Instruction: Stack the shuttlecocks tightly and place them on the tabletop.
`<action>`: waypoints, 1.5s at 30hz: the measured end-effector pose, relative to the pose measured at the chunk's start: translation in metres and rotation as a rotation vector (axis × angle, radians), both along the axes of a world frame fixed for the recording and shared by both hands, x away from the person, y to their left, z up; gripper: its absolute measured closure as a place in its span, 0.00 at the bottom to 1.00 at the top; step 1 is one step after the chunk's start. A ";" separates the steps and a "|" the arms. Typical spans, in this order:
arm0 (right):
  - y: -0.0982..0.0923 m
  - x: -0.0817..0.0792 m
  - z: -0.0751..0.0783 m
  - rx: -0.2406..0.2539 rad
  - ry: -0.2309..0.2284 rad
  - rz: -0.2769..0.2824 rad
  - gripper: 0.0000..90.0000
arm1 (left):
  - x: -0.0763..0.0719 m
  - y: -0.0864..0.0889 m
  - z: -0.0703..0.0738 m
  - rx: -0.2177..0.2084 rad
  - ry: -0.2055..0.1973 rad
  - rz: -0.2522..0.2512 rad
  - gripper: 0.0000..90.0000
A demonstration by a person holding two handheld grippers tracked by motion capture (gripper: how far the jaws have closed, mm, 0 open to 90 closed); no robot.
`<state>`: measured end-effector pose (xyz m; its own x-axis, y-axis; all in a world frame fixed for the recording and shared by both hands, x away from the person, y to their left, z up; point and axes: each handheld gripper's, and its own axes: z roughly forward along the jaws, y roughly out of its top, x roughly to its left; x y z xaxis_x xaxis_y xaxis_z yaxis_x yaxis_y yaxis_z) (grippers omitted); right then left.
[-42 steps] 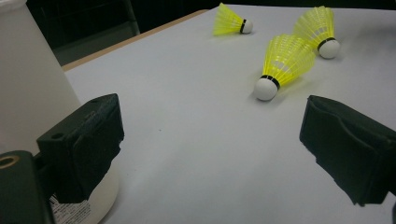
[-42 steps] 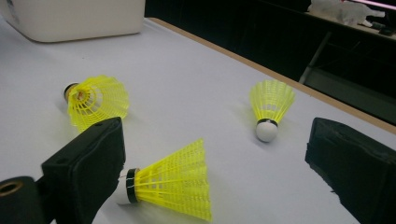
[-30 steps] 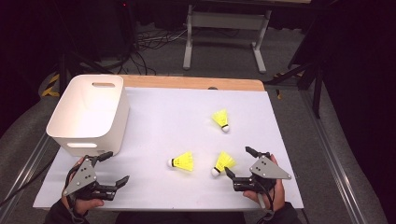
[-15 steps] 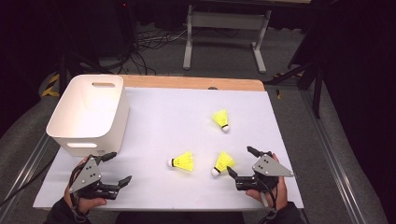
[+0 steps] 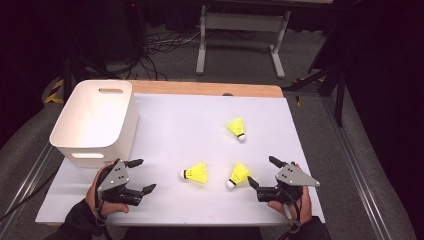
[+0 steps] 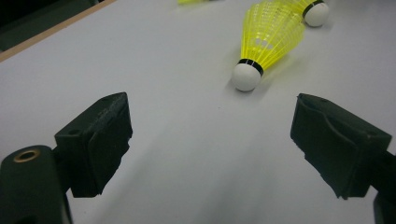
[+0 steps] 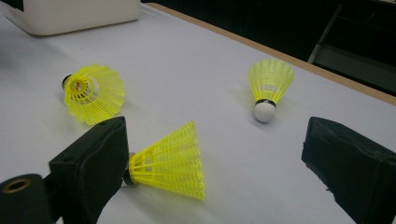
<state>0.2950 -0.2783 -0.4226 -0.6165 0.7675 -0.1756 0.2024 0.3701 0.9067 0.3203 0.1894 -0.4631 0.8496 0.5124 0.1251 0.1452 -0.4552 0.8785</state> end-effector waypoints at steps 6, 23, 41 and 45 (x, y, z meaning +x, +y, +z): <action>0.001 -0.002 -0.003 -0.043 0.008 -0.018 0.09 | 0.015 -0.020 0.001 0.060 0.037 -0.041 0.16; 0.000 -0.002 -0.002 -0.023 0.024 -0.003 0.09 | 0.046 -0.083 0.000 0.211 0.138 -0.221 0.19; 0.004 0.001 -0.009 -0.057 0.091 0.070 0.10 | 0.076 -0.129 0.007 0.472 0.220 -0.439 0.65; 0.005 0.002 -0.009 -0.052 0.101 0.074 0.10 | 0.079 -0.129 0.009 0.507 0.185 -0.450 0.68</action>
<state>0.2968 -0.2733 -0.4319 -0.6878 0.7107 -0.1478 0.2622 0.4331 0.8624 0.3995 0.0599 -0.4543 0.9958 0.0229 0.0885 -0.0266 -0.8534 0.5206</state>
